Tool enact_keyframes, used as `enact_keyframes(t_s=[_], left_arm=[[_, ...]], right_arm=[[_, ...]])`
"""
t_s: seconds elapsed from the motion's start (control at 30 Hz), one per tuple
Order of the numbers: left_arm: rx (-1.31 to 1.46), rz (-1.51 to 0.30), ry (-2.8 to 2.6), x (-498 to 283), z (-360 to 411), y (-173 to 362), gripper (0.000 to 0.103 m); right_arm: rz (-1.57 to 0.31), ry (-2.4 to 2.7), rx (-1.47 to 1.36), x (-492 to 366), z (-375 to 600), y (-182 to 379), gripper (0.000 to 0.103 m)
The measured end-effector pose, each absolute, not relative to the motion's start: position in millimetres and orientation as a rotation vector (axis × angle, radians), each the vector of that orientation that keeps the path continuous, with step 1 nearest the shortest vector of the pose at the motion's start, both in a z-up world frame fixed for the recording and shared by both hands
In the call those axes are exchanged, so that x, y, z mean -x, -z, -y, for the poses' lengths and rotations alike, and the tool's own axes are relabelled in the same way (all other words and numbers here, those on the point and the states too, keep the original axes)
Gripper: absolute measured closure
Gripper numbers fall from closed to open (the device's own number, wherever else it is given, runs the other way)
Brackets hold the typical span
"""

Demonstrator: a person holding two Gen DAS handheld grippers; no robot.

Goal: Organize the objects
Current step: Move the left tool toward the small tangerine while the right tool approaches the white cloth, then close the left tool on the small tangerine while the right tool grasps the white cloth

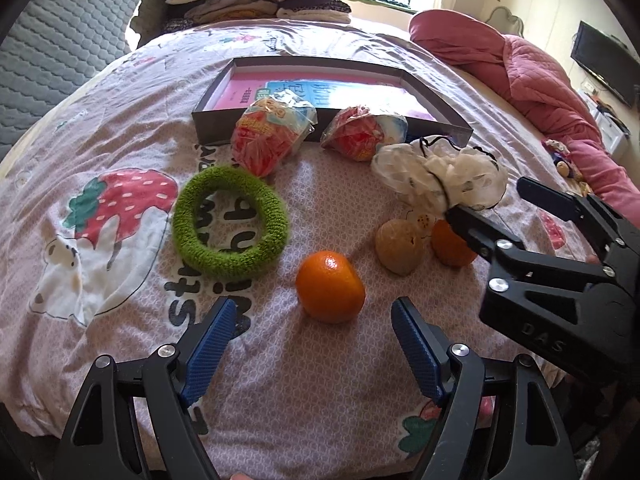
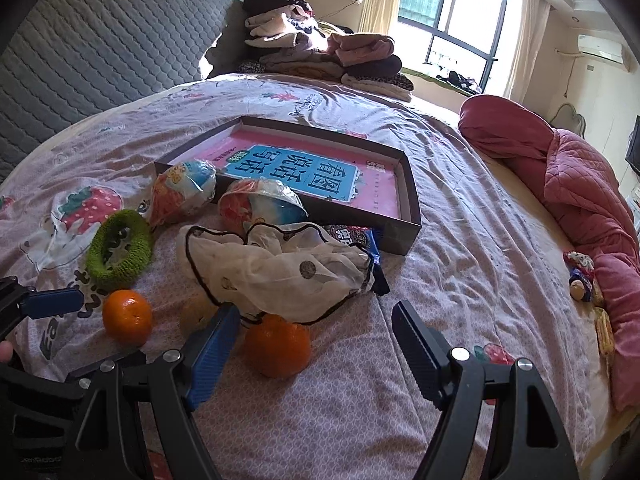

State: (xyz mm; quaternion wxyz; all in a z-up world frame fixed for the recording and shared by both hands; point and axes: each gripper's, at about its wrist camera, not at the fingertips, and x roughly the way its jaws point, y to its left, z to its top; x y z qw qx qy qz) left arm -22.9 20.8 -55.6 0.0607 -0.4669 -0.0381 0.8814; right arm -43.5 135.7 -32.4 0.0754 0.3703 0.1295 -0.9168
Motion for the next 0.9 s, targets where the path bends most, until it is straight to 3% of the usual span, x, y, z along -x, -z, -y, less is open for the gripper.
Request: enact_keyframes(t_s=[0.1, 0.33, 0.47, 0.53, 0.6, 0.7, 0.9], left_arm=[[1.409, 0.142, -2.660, 28.0, -20.5, 57.6, 0.037], [1.405, 0.193, -2.624, 36.0, -20.3, 60.8, 0.049], [1.398, 0.215, -2.619, 39.7, -19.4, 62.0, 0.063], [1.394, 0.228, -2.612, 42.6, -19.0, 63.2, 0.066], [1.392, 0.231, -2.610, 44.0, -19.0, 64.4, 0.066], [1.384, 0.223, -2.614, 43.9, -19.6, 64.1, 0.067], [1.379, 0.224, -2.611, 44.7, -19.2, 63.7, 0.068]], right_arm=[[-0.444, 2.749, -1.092, 50.4, -133.2, 33.6, 0.025], [-0.532, 2.698, -1.005, 62.6, -120.8, 27.9, 0.025], [-0.592, 2.649, -1.010, 75.1, -109.2, 31.2, 0.026], [-0.607, 2.634, -1.002, 80.6, -104.8, 32.3, 0.033], [-0.607, 2.622, -1.023, 85.6, -101.7, 35.2, 0.053], [-0.568, 2.603, -1.028, 86.3, -100.2, 36.7, 0.066], [-0.409, 2.584, -1.027, 81.0, -110.9, 31.8, 0.081]])
